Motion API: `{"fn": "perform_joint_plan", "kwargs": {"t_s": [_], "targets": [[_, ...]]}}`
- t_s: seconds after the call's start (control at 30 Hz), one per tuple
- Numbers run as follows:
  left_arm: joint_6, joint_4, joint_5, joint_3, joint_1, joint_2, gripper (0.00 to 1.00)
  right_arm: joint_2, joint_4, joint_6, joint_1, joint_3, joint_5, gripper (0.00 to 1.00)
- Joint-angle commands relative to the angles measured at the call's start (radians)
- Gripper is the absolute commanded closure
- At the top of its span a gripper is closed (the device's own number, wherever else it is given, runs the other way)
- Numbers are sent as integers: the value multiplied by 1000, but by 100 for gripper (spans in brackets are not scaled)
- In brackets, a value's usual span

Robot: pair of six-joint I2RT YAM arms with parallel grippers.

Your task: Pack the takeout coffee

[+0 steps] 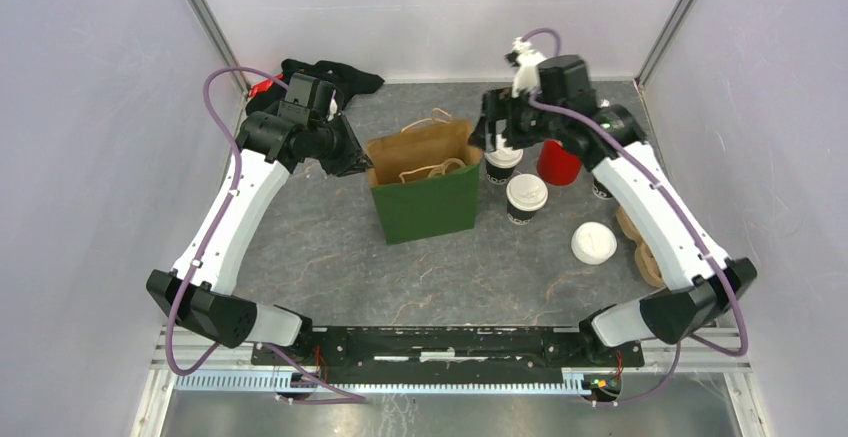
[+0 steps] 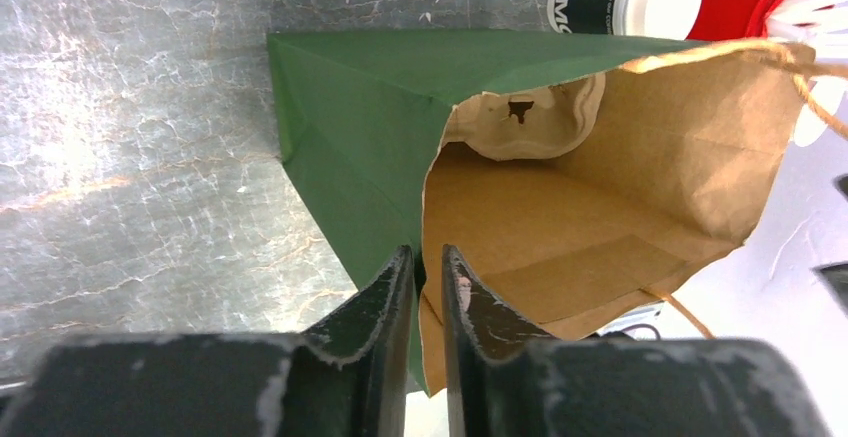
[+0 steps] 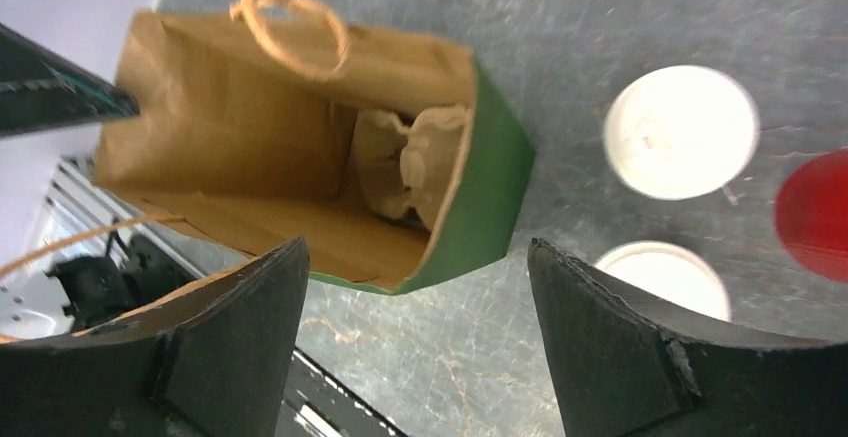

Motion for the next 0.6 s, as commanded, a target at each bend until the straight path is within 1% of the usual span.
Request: {"fn": "perform_joint_plan", "kwargs": {"t_s": [0.0, 0.07, 0.13, 0.17, 0.2, 0.23, 0.27, 0.3, 0.4, 0.57], "targets": [[49, 16, -23, 3, 0, -23, 68, 39, 61, -31, 125, -34, 161, 14], [63, 17, -28, 5, 0, -14, 62, 58, 63, -19, 156, -57, 264, 20], [76, 20, -33, -2, 0, 1, 63, 75, 73, -30, 171, -67, 312, 30], [84, 18, -36, -1, 0, 10, 67, 80, 78, -38, 180, -64, 329, 39], [89, 14, -42, 4, 0, 17, 75, 86, 78, -47, 187, -52, 339, 48], [94, 2, -48, 18, 0, 25, 87, 92, 72, -52, 192, -35, 334, 56], [99, -15, -62, 59, 1, 31, 94, 100, 44, -55, 194, 8, 331, 68], [100, -35, -82, 94, 0, 34, 98, 109, 10, -49, 196, 60, 334, 81], [90, -115, -127, 211, 0, 38, 98, 111, -61, -26, 197, 182, 297, 100], [56, -232, -127, 450, 1, 85, 98, 124, -84, 56, 198, 352, 195, 100]]}}
